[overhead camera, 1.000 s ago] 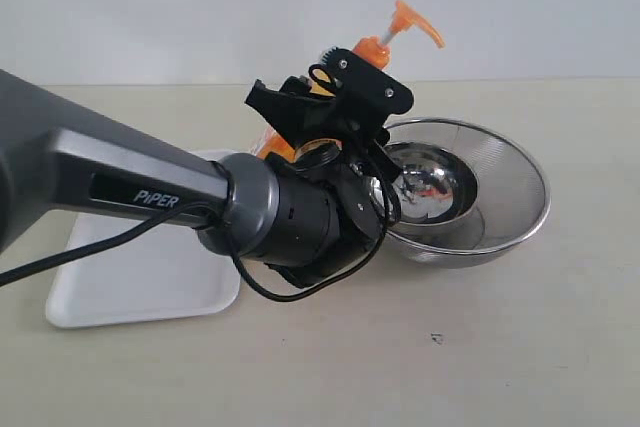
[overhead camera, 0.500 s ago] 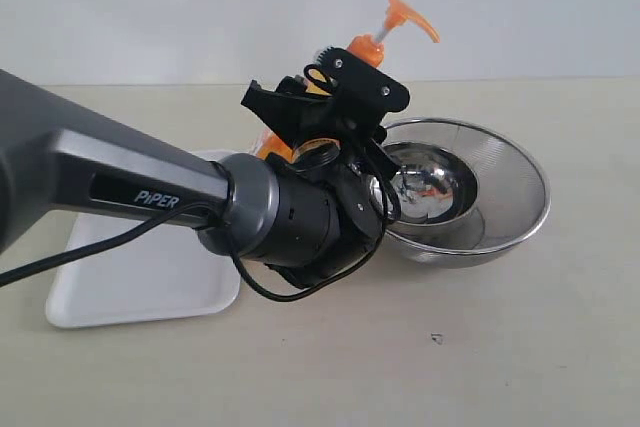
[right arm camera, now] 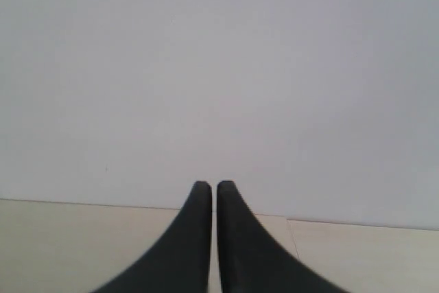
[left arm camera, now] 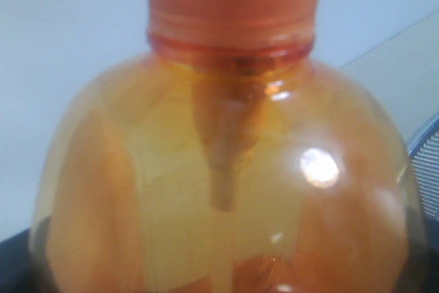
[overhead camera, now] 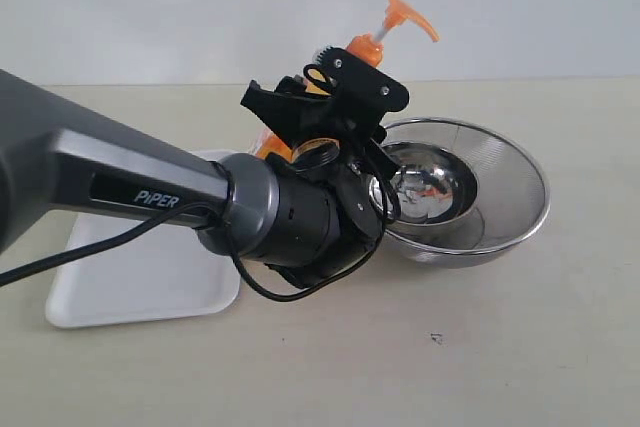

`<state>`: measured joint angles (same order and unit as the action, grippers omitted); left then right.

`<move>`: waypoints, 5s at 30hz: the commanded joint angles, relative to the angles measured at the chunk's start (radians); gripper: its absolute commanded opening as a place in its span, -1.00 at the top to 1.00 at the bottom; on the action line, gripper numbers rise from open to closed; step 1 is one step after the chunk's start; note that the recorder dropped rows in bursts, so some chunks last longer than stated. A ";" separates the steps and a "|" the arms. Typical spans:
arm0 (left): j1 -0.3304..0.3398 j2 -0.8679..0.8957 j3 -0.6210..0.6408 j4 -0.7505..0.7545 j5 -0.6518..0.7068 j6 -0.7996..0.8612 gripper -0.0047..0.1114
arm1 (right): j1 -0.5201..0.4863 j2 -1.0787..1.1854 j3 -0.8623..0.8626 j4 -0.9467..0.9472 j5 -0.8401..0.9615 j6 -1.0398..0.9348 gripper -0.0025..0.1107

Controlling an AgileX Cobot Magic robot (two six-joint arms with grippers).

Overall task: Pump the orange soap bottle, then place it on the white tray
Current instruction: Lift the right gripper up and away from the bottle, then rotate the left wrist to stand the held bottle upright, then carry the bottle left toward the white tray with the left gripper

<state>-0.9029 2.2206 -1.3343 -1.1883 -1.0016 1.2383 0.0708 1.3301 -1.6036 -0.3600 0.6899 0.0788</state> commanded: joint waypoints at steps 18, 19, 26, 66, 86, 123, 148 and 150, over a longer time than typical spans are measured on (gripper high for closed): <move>-0.005 -0.060 -0.009 -0.034 -0.048 -0.098 0.84 | -0.007 -0.011 -0.002 -0.005 0.035 -0.001 0.96; -0.005 -0.065 -0.011 -0.034 -0.048 -0.098 0.84 | -0.007 -0.011 -0.002 -0.005 0.035 -0.001 0.96; -0.002 -0.098 -0.039 -0.137 -0.048 -0.099 0.84 | -0.007 -0.011 -0.002 -0.005 0.035 -0.001 0.96; 0.000 -0.143 -0.046 -0.226 -0.022 -0.292 0.84 | -0.007 -0.011 -0.002 -0.005 0.038 -0.001 0.96; 0.002 -0.139 -0.046 -0.157 -0.016 -0.292 0.84 | -0.007 -0.011 -0.002 -0.005 0.038 0.002 0.96; 0.002 -0.139 -0.046 -0.105 -0.022 -0.288 0.84 | -0.007 -0.011 -0.002 -0.002 0.021 0.002 0.96; 0.028 -0.325 0.062 -0.121 -0.003 -0.145 0.84 | -0.007 -0.011 -0.002 -0.002 0.020 0.002 0.96; 0.035 -0.342 0.082 -0.118 0.000 -0.145 0.84 | -0.007 -0.011 -0.002 -0.002 0.020 0.002 0.96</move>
<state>-0.8773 1.9252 -1.2681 -1.3561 -0.9694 1.0832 0.0708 1.3276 -1.6036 -0.3583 0.7208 0.0822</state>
